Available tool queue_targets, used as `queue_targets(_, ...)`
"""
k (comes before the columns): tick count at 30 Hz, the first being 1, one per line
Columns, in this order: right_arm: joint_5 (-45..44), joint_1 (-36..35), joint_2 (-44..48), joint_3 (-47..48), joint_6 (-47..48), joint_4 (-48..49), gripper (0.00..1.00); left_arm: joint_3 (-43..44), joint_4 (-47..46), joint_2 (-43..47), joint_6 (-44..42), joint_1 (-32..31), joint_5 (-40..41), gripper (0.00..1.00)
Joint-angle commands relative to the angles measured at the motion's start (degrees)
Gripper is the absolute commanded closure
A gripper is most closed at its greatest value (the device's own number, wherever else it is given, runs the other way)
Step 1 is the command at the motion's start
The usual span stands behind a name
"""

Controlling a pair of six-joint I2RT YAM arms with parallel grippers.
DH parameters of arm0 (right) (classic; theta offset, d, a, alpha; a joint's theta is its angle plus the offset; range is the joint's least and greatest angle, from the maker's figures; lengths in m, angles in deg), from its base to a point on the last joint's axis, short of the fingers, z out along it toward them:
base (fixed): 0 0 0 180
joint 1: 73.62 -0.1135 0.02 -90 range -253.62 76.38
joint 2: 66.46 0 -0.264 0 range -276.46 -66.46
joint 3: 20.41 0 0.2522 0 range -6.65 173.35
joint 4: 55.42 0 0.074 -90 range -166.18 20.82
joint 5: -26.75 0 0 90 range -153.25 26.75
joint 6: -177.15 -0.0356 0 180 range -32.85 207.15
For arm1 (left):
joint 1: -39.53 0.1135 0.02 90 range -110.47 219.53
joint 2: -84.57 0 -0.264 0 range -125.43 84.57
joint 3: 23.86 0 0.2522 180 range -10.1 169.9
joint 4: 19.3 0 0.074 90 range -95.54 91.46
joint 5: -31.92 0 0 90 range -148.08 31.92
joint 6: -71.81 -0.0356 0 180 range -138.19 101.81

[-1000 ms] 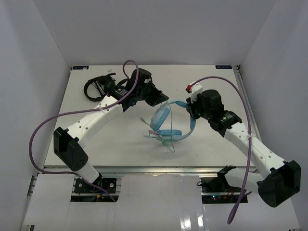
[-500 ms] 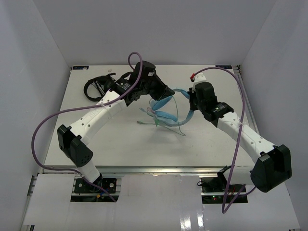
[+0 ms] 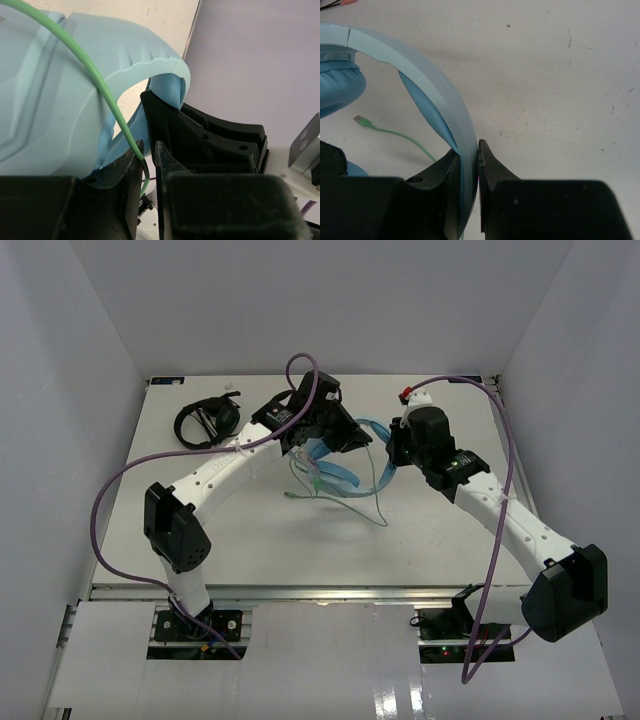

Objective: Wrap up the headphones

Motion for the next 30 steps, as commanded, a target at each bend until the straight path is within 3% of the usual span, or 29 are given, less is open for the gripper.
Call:
queue_targets(1, 3.1, 0.9, 1.9, 1.7, -5.4, 5.6, 0.92, 3.9, -0.4, 0.3, -1.6, -0.6, -1.4, 0.73)
queue_targets(18, 9.2, 7.6, -0.5, 3.5, -11.1, 3.8, 0.92, 9.5, 4.2, -5.3, -8.3, -7.9, -0.5, 0.73)
queue_targets(30, 13.3, 9.8, 0.3, 2.8, -12.9, 3.9, 0.92, 8.4, 6.8, -5.2, -19.9, -14.1, 8.9, 0.66)
